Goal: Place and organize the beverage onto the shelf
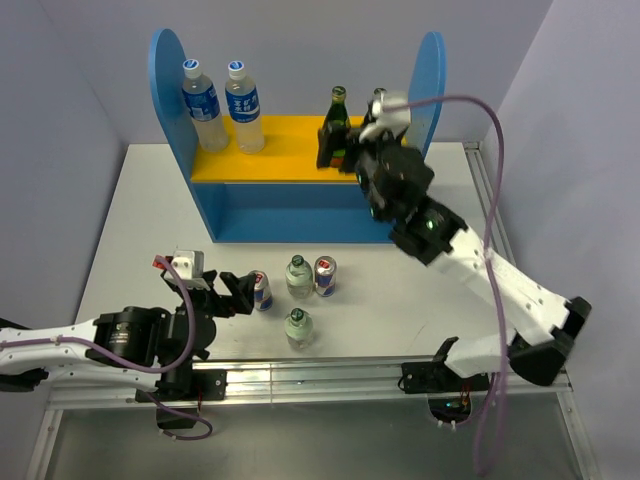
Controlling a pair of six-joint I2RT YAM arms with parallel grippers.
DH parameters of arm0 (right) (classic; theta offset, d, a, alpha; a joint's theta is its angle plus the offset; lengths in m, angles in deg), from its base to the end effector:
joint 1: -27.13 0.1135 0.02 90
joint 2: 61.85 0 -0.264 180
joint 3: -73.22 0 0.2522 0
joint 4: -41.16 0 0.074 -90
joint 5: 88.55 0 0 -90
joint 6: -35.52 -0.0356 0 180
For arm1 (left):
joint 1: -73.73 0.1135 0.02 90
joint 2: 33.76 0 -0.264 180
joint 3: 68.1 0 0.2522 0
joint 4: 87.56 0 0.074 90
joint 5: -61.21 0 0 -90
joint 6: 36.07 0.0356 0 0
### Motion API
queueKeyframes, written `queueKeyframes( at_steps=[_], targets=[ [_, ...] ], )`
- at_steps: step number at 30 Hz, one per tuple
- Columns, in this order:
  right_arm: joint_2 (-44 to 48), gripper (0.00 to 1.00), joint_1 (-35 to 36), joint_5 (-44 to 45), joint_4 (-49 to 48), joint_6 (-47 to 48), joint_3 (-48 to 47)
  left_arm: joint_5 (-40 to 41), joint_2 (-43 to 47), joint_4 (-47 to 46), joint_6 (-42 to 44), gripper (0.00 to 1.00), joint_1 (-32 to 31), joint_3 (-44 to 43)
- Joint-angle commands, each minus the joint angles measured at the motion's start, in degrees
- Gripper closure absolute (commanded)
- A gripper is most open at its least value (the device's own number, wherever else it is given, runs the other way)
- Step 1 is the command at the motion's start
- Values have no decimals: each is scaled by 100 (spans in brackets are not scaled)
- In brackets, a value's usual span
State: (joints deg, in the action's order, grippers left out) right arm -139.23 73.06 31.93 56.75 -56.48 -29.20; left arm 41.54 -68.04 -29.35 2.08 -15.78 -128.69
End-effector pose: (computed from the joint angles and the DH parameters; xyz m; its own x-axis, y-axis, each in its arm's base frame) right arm 0.2175 0.1987 0.4951 0.1047 0.1514 -0.9829 -0.2750 0.9542 0.1177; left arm 0.0344 -0.1006 0.3285 -0.2621 -0.3045 -0.9157 0.2001 0.9111 -0.3602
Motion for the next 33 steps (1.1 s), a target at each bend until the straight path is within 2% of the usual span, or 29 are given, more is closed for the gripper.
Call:
queueKeyframes(
  at_steps=[1, 2, 6, 8, 10, 14, 19, 33],
  targets=[
    [951, 0, 922, 792, -356, -116, 1076, -27, 45, -427, 543, 1, -22, 130],
    [1354, 0, 1161, 984, -384, -290, 1680, -54, 27, -619, 649, 1, -22, 156],
    [2025, 0, 2146, 1546, -227, -1072, 3063, -326, -131, -1148, 1124, 1, -13, 262],
    [2122, 0, 2506, 1724, 376, -1766, 3598, -475, -254, -1489, 1379, 1, 22, 297],
    [2157, 0, 2622, 1856, 686, -2459, 3916, -835, -351, -1771, 1703, 1, 162, 358],
    [2184, 0, 2702, 1804, 933, -3165, 4681, -1564, -527, -2361, 2056, 1, 706, 507],
    [1859, 0, 2693, 2006, 1206, -3746, 4814, -2180, -746, -2783, 2180, 1, 1392, 587],
    [330, 0, 2640, 1821, 126, -3931, 5017, -2242, -747, -2748, 2066, 1, 1516, 728]
  ],
)
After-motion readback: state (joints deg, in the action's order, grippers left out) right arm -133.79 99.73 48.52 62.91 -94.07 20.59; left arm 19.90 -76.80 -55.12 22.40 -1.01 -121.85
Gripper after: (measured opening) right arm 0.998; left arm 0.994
